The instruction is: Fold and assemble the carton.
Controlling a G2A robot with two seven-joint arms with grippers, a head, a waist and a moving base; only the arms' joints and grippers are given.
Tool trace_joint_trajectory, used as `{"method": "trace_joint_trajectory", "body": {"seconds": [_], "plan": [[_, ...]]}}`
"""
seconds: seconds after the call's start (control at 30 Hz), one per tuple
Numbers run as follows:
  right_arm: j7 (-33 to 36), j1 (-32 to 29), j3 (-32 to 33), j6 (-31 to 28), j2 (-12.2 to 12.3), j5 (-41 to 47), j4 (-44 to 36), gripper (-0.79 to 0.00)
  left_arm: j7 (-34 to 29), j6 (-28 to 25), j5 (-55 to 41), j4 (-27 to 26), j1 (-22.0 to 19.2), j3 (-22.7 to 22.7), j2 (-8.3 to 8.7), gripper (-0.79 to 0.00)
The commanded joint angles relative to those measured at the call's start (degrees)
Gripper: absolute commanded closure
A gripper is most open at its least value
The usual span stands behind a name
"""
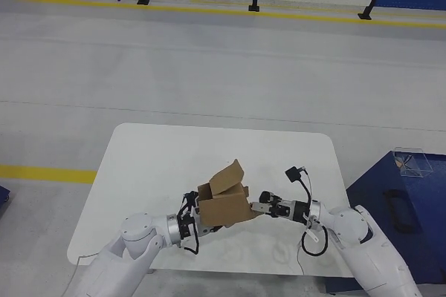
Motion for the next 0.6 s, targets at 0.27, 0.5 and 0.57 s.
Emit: {"method": "trace_joint_trajectory", "body": {"seconds": [0.27,0.5,0.57], "plan": [[-0.5,0.6,-2.7,-1.0,-0.6,0.1,-0.1,-0.785,-0.4,-0.2,0.2,0.2,-0.4,0.7,-0.24,0.0],[-0.6,0.3,-2.7,-2.2,-0.7,0.5,-0.1,-0.785,-0.6,-0.1,0.1,0.5,-0.6,0.9,-0.36,0.0],[-0.7,0.5,-2.7,-2.1,-0.7,0.5,0.2,-0.785,-0.6,-0.1,0.1,0.6,-0.7,0.9,-0.4,0.0]]}}
